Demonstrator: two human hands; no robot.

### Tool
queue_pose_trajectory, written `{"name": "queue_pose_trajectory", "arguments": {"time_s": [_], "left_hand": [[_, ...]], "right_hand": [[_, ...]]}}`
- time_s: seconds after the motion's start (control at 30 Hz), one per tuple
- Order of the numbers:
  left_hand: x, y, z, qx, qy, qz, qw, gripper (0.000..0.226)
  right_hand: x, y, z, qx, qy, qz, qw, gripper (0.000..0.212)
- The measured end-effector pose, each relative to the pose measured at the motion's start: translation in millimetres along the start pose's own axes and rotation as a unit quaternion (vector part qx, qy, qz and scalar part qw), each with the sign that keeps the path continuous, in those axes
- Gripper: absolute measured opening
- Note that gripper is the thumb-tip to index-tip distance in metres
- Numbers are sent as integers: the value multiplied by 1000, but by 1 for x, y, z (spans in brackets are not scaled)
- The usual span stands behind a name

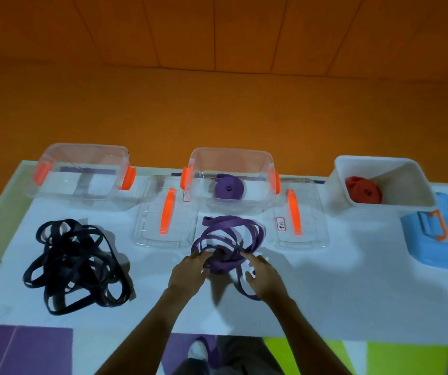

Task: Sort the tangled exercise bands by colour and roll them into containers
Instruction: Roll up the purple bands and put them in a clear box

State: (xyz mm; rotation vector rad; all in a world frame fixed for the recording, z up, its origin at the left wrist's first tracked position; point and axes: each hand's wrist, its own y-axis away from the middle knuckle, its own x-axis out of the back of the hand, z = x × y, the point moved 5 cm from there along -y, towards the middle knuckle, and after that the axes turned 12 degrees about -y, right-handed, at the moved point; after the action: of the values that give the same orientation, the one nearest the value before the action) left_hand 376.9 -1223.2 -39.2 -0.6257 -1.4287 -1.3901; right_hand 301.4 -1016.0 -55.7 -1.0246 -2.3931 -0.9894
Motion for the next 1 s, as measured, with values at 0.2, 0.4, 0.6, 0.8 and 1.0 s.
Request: {"name": "queue_pose_trajectory", "arguments": {"time_s": [0.2, 0.4, 0.6, 0.8, 1.0], "left_hand": [[9, -4, -4, -5, 36, 58, 998, 34], [40, 29, 0, 0, 127, 166, 978, 22], [72, 81, 2, -20, 178, 257, 950, 31], [107, 123, -9, -83, 347, 325, 876, 28], [126, 141, -2, -97, 540, 232, 803, 48]], "right_hand": [[-3, -1, 3, 14, -57, 30, 998, 38], [1, 18, -17, 71, -97, 95, 988, 37], [-6, 51, -52, 108, -117, 99, 982, 43], [-14, 87, -86, 151, -227, 119, 955, 55], [23, 125, -159, 216, -330, 193, 898, 32]]}}
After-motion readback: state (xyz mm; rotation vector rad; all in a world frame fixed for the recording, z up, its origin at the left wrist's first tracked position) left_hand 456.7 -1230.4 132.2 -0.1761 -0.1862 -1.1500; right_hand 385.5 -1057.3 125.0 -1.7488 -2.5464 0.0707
